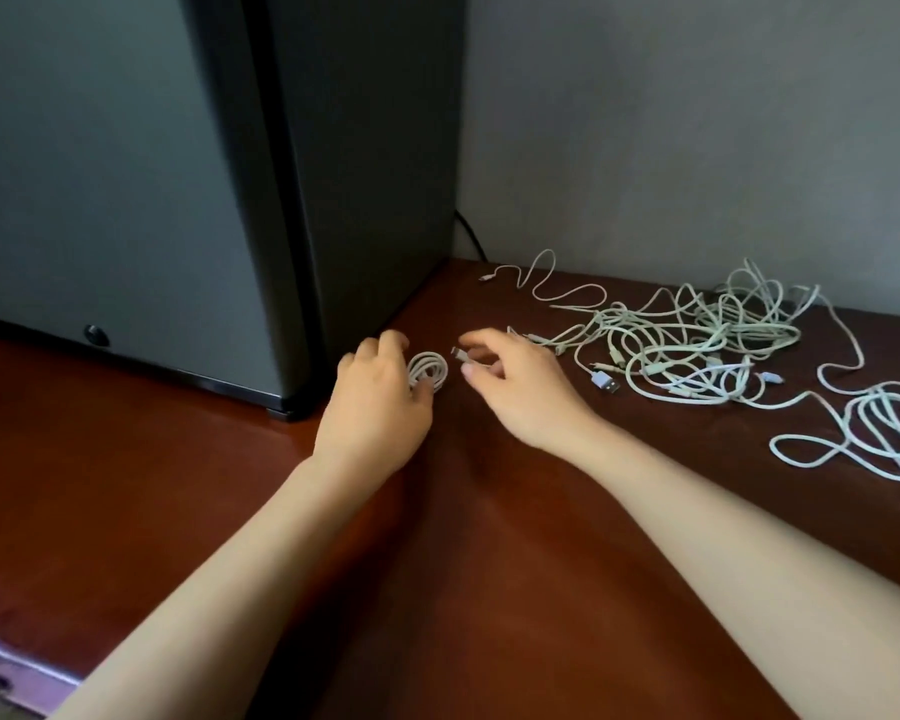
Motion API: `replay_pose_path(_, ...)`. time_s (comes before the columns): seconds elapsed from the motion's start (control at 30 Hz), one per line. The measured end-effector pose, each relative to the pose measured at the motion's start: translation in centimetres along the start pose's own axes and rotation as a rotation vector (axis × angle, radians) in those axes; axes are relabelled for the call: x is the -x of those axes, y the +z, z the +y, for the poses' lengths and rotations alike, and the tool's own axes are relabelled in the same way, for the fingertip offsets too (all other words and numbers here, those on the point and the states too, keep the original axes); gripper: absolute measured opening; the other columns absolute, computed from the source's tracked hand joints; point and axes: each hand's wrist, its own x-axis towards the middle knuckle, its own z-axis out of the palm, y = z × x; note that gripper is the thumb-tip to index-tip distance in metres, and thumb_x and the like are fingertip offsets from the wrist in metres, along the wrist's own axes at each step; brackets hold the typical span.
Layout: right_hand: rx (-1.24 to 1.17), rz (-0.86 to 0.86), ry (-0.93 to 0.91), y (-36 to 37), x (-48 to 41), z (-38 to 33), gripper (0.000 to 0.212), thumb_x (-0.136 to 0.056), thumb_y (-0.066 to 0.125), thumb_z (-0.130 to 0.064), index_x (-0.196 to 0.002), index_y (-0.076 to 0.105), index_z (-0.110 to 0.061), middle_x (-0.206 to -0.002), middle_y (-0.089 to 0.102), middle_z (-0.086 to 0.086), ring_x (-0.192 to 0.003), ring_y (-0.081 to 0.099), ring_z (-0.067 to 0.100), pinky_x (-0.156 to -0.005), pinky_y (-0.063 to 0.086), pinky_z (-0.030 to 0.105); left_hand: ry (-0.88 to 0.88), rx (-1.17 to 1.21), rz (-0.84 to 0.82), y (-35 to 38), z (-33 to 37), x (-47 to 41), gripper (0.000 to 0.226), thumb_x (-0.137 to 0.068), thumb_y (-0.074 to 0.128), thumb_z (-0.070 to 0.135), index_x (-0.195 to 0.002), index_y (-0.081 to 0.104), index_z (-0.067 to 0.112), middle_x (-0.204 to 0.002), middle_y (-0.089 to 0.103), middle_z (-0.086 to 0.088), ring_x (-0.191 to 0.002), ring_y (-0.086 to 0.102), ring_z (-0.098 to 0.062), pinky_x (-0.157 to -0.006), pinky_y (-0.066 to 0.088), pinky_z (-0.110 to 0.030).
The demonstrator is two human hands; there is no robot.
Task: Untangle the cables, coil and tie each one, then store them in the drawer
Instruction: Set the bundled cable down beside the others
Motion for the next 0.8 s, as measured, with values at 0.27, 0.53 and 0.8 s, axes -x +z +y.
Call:
replay_pose_path(0.27, -0.056, 0.148, 0.01, -6.0, 1.6, 2.5, 0.016, -0.091, 0.059, -0.015, -0.098, 0.072, -0.021, -0.075, 0.062, -0.016, -0.076, 0.064, 0.012, -0.078, 0.048, 0.025, 0.245, -0.088, -0.134, 2.0, 5.8, -1.2, 0.046, -0.095, 0.052, 0.03, -0.138, 0.041, 0.017, -0.137, 0.048, -0.011, -0.13, 0.034, -0.028, -0.104, 0.03, -0.033)
replay_pose_path(0.53, -0.056, 0.086, 0.038, -10.3, 4.7, 4.9, 0.018, -0.091, 0.058, -0.012, -0.09, 0.072, -0.022, -0.078, 0.069, -0.009, -0.067, 0.062, -0.004, -0.066, 0.043, 0.007, 0.06, -0.035, -0.31, 5.7, 8.6, -4.0, 0.037, -0.098, 0.047, 0.024, -0.13, 0.053, 0.006, -0.133, 0.052, -0.018, -0.124, 0.046, -0.035, -0.104, 0.038, -0.038)
replay_pose_path(0.8, -0.075, 0.079, 0.088, -13.0, 6.9, 6.9, 0.017, -0.092, 0.058, -0.015, -0.097, 0.07, -0.025, -0.086, 0.069, -0.011, -0.08, 0.065, 0.007, -0.077, 0.049, 0.018, 0.08, 0.734, 0.087, 3.7, 12.6, -2.3, 0.024, -0.092, 0.059, 0.011, -0.113, 0.069, 0.015, -0.115, 0.067, 0.0, -0.107, 0.061, -0.008, -0.097, 0.048, -0.024)
